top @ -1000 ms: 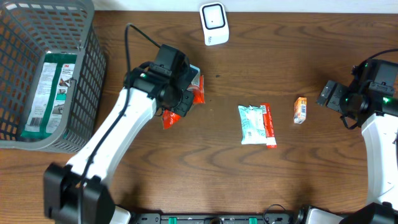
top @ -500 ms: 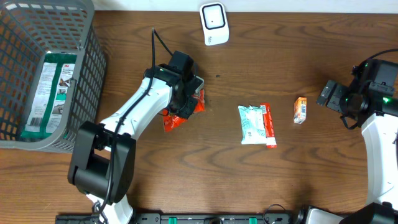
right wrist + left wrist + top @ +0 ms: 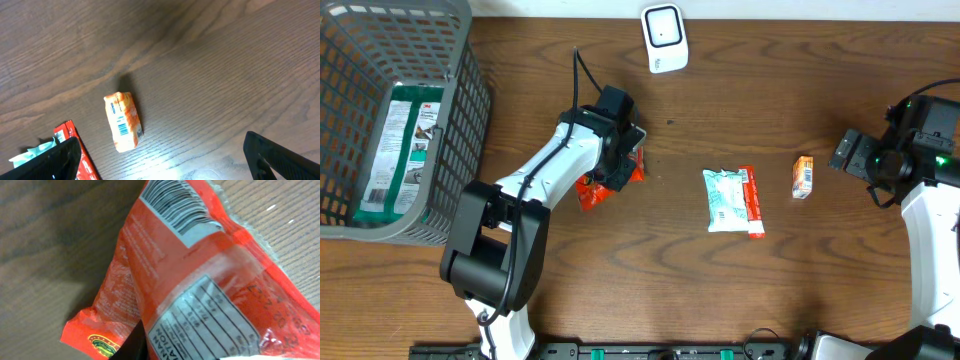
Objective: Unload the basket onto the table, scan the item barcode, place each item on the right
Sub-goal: 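Lower the red snack bag onto the table left of the wipes packet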
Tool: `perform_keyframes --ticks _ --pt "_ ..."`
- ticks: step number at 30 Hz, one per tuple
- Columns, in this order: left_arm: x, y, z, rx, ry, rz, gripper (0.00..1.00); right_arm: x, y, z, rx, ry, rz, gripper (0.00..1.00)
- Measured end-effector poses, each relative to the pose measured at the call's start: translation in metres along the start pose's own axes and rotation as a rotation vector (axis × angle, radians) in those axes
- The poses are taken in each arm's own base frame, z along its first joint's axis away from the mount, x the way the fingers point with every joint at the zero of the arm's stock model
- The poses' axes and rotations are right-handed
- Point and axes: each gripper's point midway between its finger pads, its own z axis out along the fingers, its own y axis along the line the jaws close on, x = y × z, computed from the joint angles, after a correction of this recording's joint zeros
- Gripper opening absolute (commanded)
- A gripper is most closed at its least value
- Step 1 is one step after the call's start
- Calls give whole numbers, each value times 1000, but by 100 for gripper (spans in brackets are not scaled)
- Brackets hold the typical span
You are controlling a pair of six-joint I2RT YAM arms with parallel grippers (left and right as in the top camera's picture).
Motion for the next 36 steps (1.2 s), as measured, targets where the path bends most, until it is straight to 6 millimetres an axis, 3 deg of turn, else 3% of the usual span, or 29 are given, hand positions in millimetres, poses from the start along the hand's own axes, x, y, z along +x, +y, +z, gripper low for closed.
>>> perform_keyframes --ticks 2,5,13,17,18,21,22,25,30,36 --pt "-1 1 0 -3 -6 0 53 0 0 0 0 0 0 99" --pt "0 1 0 -4 -1 1 66 0 0 0 0 0 0 99" --pt "10 -1 -7 2 40 -4 68 0 0 0 0 0 0 99" --pt "1 -2 -34 -11 -38 0 67 0 0 0 0 0 0 99" --pt "-2 -2 -43 -16 -64 -3 59 0 0 0 0 0 0 99" --pt "-13 -2 -68 -25 -139 -15 12 0 0 0 0 0 0 99" --pt "-16 -2 -73 -28 -158 -18 8 0 0 0 0 0 0 99" --pt "-24 -1 -76 -29 -190 -49 7 0 0 0 0 0 0 99" --pt "-25 1 -52 -20 -193 -138 7 0 0 0 0 0 0 99" --pt "11 -16 -4 72 -35 -193 7 0 0 0 0 0 0 99"
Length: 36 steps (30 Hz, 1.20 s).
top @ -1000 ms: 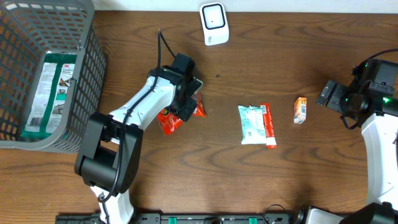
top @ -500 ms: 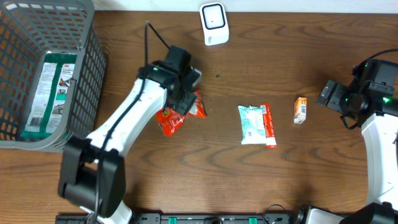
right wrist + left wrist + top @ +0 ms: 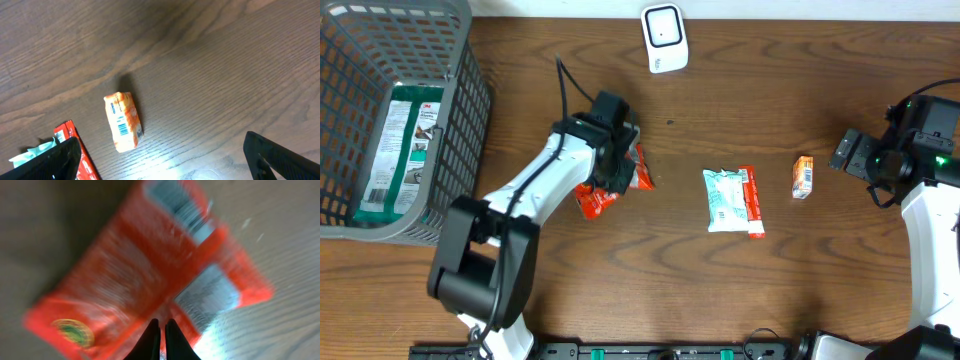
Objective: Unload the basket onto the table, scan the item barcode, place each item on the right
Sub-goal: 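Lower the red snack bag onto the table left of the wipes packet, then release and regrasp the red snack bag, flattening it with left gripper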
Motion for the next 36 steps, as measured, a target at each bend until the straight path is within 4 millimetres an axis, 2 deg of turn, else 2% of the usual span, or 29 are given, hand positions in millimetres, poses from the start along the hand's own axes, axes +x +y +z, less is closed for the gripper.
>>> perform_keyframes --ticks 3,5,15,17,21,24,28,34,36 --pt "16 -2 15 24 51 -15 7 0 0 0 0 0 0 99" --pt "15 -3 17 34 35 -16 7 0 0 0 0 0 0 99" --pt "24 -1 11 5 50 -30 7 0 0 0 0 0 0 99" --pt "18 0 4 -3 15 -46 7 0 0 0 0 0 0 99" --pt "-16 -8 -30 23 -169 -111 8 0 0 0 0 0 0 99" --pt "-35 -18 -49 50 -266 -142 8 0 0 0 0 0 0 99" --pt "-33 -29 -33 60 -233 -149 8 0 0 0 0 0 0 99" --pt "-14 -37 18 52 -91 -155 8 0 0 0 0 0 0 99" --pt "-7 -40 28 59 -55 -156 8 0 0 0 0 0 0 99"
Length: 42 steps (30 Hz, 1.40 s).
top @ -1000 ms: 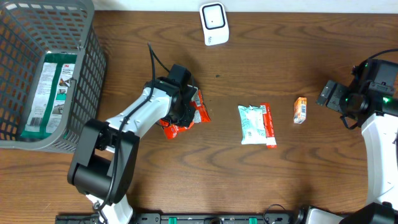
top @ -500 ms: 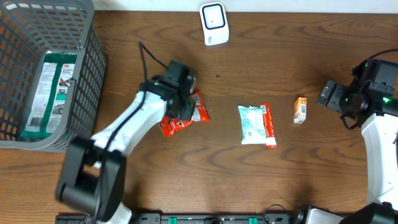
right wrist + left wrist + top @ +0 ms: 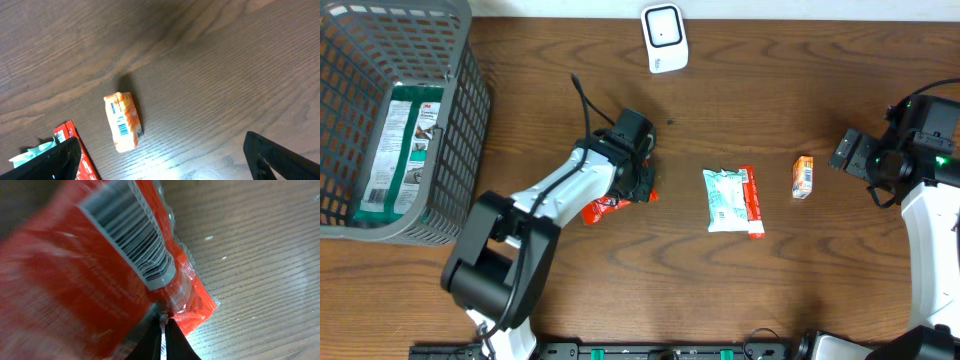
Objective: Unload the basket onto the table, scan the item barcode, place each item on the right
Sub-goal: 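Release and regrasp the red snack bag, flattening it with left gripper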
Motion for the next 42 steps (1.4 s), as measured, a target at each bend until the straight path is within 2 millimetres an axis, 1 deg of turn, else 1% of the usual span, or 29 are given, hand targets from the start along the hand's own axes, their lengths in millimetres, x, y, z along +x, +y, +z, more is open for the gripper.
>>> perform_keyframes --ticks 4,7,8,10,13,15,16,19,22,26,31,32,33,36,40,42 --pt "2 -1 0 6 9 -5 8 0 0 0 0 0 0 99" --pt "5 -2 -8 4 13 -9 8 0 0 0 0 0 0 99" --pt "4 -3 -15 7 2 -11 7 0 0 0 0 0 0 99" --pt "0 -8 -35 17 -39 -12 7 0 0 0 0 0 0 99" --pt "-2 -11 -78 12 -116 -35 8 0 0 0 0 0 0 99" --pt "3 -8 -97 -7 -132 -64 8 0 0 0 0 0 0 99" --pt "6 -6 -97 -16 -120 -81 8 0 0 0 0 0 0 99" --pt "15 0 -89 -40 -74 -114 8 0 0 0 0 0 0 99" --pt "26 7 -75 -66 -28 -137 8 0 0 0 0 0 0 99" --pt "42 17 -50 -94 32 -160 8 0 0 0 0 0 0 99" --pt "49 27 -17 -120 61 -184 8 0 0 0 0 0 0 99" --pt "51 32 -10 -142 77 -193 7 0 0 0 0 0 0 99" --pt "53 37 -7 -161 85 -198 8 0 0 0 0 0 0 99" --pt "51 50 -6 -203 71 -214 8 0 0 0 0 0 0 99" --pt "33 69 -9 -225 3 -261 9 0 0 0 0 0 0 99" --pt "23 80 -11 -233 -37 -286 12 0 0 0 0 0 0 99"
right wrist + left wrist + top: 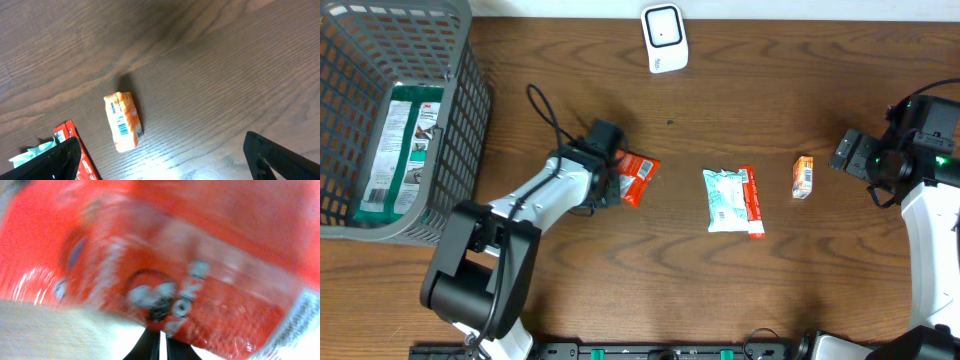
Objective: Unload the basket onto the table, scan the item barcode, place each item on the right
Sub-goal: 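Release and regrasp the red snack bag, flattening it with left gripper, then slide the red snack bag right beside the wipes packet with left gripper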
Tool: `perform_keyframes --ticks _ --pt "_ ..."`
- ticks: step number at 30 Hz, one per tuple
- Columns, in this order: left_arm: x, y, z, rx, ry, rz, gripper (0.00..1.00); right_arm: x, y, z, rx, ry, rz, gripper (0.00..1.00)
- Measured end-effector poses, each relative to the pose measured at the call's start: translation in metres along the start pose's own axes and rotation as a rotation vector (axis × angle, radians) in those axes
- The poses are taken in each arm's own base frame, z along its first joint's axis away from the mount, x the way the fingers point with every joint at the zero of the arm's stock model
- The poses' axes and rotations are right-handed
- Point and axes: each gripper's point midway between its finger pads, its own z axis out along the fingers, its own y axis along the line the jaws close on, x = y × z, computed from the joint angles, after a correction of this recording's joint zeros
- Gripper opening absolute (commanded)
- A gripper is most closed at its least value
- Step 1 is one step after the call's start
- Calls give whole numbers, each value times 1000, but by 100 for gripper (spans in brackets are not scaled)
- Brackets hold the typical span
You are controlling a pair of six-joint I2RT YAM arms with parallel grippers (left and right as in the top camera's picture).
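Note:
A red snack packet (639, 176) is pinched at its edge by my left gripper (617, 178), left of the table's middle. In the left wrist view the packet (190, 255) fills the frame, blurred, with its printed face toward the camera and no barcode showing. The thin fingertips (152, 347) are closed together on it. The white scanner (664, 38) stands at the back edge, well behind the packet. My right gripper (162, 160) hangs open at the far right, above the table near a small orange box (123, 121).
A grey wire basket (450, 120) holding a green and white pack stands at the far left. A white and teal pouch (725, 200) and a red bar (752, 202) lie side by side in the middle. The orange box (803, 176) lies to their right.
My left gripper has shifted left and the red packet now sticks out to its right. The wrist view showed the barcode side then and shows the printed face now. The right arm is unchanged.
First the red packet lay on the table under my left gripper, barcode side up in the wrist view. Then the fingers were shut on it. Then the gripper was further right with the packet trailing lower left. Now the packet is turned over in the grip.

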Motion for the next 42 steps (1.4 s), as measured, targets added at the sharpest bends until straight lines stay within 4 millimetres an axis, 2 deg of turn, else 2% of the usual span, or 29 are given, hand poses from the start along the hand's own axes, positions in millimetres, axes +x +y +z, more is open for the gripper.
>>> perform_keyframes --ticks 7,11,16,21,24,36,42 --pt "-32 12 -1 11 -101 -33 14 0 0 0 0 0 0 99" --pt "-42 16 -2 15 -136 -15 14 0 0 0 0 0 0 99" --pt "-47 34 -4 -6 -119 -34 14 0 0 0 0 0 0 99" --pt "-88 35 -40 37 -252 -69 17 0 0 0 0 0 0 99" --pt "-101 27 -62 68 -316 -71 17 0 0 0 0 0 0 99" --pt "-88 -12 -63 117 -315 14 17 0 0 0 0 0 0 99" --pt "-91 -22 -66 135 -339 28 39 0 0 0 0 0 0 99"
